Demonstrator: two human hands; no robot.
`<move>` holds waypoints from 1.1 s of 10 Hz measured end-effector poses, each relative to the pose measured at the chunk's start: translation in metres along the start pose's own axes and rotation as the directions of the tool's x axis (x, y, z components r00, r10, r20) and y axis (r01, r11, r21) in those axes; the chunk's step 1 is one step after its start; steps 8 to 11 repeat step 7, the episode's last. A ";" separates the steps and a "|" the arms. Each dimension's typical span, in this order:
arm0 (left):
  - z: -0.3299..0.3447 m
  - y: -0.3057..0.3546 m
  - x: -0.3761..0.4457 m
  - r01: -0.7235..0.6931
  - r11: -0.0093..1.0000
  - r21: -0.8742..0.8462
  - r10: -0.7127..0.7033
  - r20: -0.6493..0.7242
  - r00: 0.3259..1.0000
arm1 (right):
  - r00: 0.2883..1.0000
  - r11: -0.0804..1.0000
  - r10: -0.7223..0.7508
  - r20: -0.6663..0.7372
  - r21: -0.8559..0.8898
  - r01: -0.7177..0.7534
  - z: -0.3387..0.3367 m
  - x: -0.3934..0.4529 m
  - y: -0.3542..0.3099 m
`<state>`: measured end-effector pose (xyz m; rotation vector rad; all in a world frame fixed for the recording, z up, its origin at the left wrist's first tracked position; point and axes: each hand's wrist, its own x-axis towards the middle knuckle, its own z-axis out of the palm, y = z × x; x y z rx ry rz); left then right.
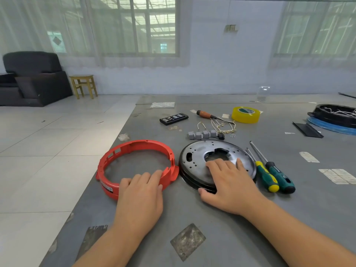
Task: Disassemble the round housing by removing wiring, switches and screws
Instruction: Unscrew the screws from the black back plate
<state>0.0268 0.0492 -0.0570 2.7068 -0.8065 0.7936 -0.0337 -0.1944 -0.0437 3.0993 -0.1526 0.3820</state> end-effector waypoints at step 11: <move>-0.002 0.002 -0.008 0.006 0.998 -0.061 -0.013 -0.126 0.992 | 1.000 1.000 0.019 0.008 0.003 -0.019 -0.005 -0.007 -0.001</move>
